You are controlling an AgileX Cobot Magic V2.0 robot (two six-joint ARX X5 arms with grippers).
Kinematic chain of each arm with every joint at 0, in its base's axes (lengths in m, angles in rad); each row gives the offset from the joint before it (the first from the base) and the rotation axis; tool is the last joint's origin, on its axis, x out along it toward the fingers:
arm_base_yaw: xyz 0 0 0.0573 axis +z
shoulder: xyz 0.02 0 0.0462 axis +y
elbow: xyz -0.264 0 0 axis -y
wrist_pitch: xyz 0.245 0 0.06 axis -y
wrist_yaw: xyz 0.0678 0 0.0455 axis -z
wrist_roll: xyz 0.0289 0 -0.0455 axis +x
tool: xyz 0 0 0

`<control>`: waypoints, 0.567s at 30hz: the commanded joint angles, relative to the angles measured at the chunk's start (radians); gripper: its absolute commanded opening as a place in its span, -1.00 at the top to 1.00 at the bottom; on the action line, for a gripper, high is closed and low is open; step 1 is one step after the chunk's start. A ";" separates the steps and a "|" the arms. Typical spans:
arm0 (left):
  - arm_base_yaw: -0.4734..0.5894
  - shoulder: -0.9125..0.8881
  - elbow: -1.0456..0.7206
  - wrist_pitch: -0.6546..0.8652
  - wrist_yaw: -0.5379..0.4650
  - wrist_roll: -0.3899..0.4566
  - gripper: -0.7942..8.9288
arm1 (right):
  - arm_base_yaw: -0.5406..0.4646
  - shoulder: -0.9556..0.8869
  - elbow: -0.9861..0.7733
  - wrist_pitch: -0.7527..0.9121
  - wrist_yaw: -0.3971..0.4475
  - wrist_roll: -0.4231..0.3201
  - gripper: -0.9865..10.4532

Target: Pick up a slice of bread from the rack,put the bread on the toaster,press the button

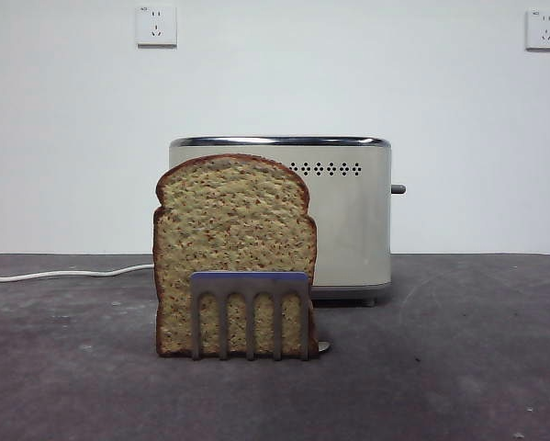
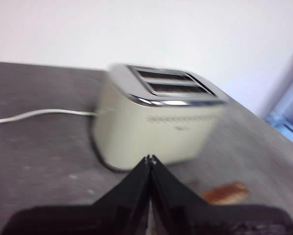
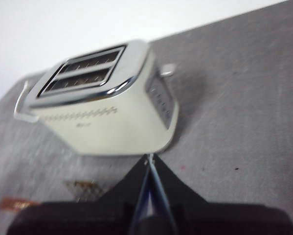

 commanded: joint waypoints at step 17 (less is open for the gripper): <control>-0.085 0.256 0.328 -0.328 0.214 0.424 0.13 | 0.063 0.201 0.375 -0.397 -0.056 -0.336 0.85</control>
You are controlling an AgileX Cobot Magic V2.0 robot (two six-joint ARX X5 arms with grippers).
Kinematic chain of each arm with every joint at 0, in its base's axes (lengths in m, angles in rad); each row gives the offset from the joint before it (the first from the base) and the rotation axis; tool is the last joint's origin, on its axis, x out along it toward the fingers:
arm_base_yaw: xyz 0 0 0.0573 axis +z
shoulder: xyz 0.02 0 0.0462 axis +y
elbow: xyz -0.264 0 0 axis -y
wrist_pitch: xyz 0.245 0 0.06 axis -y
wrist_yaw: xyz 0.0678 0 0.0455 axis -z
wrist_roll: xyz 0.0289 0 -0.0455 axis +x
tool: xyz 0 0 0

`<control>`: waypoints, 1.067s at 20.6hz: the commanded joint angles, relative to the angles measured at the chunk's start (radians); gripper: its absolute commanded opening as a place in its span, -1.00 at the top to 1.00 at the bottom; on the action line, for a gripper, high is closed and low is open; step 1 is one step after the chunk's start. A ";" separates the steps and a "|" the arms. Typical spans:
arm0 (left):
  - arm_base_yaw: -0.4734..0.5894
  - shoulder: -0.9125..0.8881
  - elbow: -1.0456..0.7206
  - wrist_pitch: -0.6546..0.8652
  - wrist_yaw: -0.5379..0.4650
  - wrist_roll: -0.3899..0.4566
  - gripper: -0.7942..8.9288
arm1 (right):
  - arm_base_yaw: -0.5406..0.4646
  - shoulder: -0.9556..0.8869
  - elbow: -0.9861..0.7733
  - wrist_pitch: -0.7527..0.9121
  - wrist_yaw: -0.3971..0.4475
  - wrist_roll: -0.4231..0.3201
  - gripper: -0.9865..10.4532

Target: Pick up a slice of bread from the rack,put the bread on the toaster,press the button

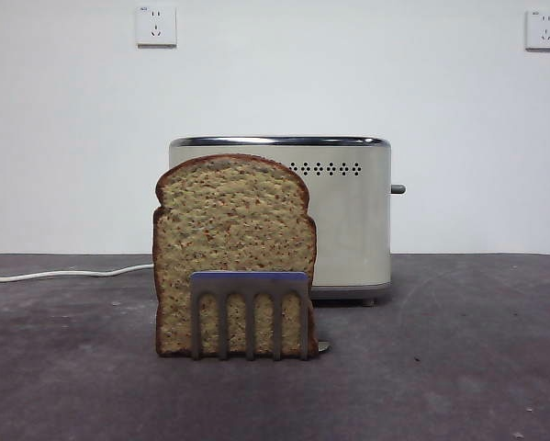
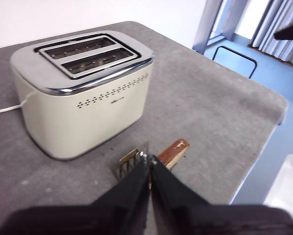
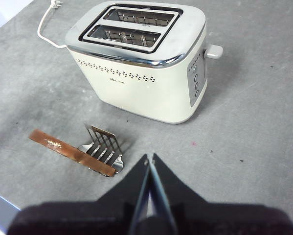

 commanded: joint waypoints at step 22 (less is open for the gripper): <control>-0.692 0.762 0.375 -0.121 -0.555 0.518 -0.37 | 0.003 0.011 0.000 -0.002 -0.002 -0.010 0.85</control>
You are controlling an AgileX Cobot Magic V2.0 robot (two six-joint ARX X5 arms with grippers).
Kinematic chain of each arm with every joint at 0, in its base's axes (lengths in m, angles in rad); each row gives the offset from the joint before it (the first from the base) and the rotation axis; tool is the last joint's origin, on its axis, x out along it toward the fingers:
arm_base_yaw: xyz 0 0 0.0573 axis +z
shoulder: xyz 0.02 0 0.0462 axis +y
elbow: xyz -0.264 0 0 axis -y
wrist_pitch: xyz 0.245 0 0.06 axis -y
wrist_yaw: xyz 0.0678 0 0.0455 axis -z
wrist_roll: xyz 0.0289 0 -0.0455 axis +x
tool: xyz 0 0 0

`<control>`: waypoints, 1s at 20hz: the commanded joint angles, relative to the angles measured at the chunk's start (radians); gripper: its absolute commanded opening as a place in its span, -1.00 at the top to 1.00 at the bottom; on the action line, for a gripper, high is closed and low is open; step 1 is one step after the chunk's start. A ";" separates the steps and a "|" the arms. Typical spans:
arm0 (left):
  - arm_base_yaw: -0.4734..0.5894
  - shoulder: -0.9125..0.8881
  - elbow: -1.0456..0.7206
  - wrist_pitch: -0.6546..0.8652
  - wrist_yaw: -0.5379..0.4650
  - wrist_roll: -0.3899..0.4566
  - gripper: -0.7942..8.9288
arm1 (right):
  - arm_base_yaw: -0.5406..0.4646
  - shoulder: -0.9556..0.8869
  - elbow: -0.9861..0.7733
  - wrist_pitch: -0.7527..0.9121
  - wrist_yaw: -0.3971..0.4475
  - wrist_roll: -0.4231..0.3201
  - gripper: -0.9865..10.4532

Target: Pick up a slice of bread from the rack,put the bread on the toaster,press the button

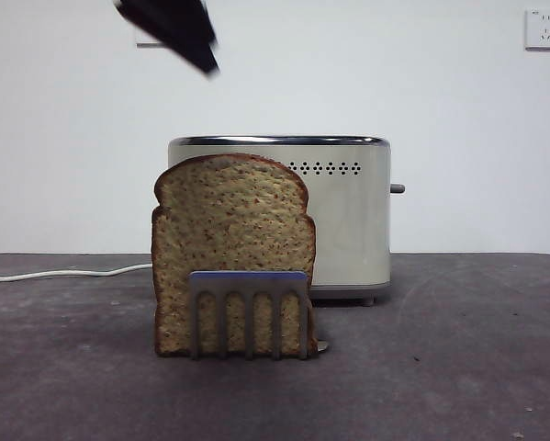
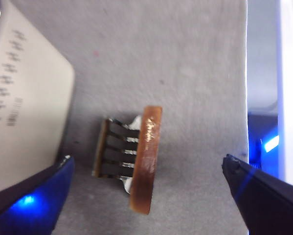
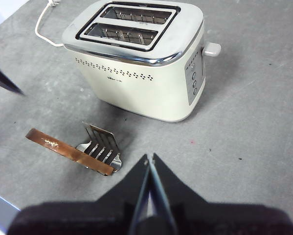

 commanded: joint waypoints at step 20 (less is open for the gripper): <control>-0.032 0.209 0.008 0.050 -0.061 0.064 0.86 | 0.003 0.010 0.000 0.001 -0.001 -0.008 0.85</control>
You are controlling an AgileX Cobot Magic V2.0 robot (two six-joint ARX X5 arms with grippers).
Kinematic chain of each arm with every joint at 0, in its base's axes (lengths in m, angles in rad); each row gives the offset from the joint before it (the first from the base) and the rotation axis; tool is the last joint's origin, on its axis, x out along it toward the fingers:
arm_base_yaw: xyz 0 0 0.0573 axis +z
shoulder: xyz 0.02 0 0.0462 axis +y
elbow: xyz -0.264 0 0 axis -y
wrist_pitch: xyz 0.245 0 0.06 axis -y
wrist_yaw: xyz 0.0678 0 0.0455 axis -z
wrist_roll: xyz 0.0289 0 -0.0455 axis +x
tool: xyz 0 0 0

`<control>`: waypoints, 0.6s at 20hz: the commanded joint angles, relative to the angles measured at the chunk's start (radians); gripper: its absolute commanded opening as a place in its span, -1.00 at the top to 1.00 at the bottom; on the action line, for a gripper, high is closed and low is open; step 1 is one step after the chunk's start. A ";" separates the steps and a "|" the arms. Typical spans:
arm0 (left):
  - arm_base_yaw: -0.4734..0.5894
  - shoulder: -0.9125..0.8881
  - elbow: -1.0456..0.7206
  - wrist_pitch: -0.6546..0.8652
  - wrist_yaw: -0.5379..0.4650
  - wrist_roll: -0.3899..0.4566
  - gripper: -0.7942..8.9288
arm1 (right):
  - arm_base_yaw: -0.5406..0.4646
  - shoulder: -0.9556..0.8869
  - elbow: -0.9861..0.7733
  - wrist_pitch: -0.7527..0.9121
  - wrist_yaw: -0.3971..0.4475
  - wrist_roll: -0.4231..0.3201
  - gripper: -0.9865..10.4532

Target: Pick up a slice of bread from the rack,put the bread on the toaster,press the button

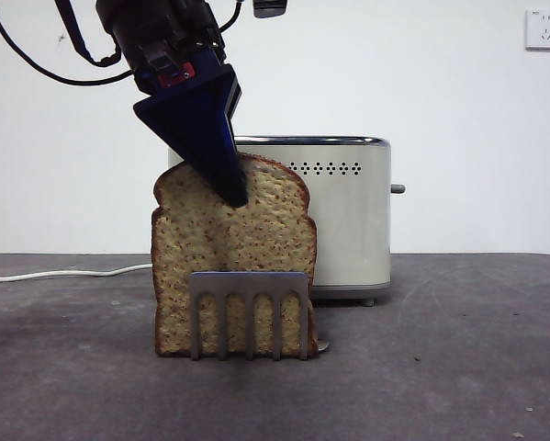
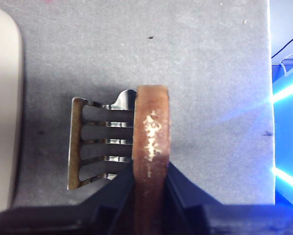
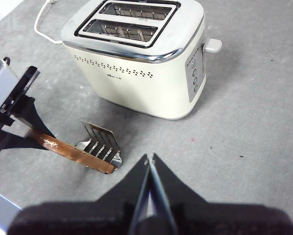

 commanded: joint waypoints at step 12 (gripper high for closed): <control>-0.004 -0.024 0.479 -0.216 -0.056 0.013 0.85 | 0.003 0.000 0.000 -0.004 -0.001 -0.008 0.85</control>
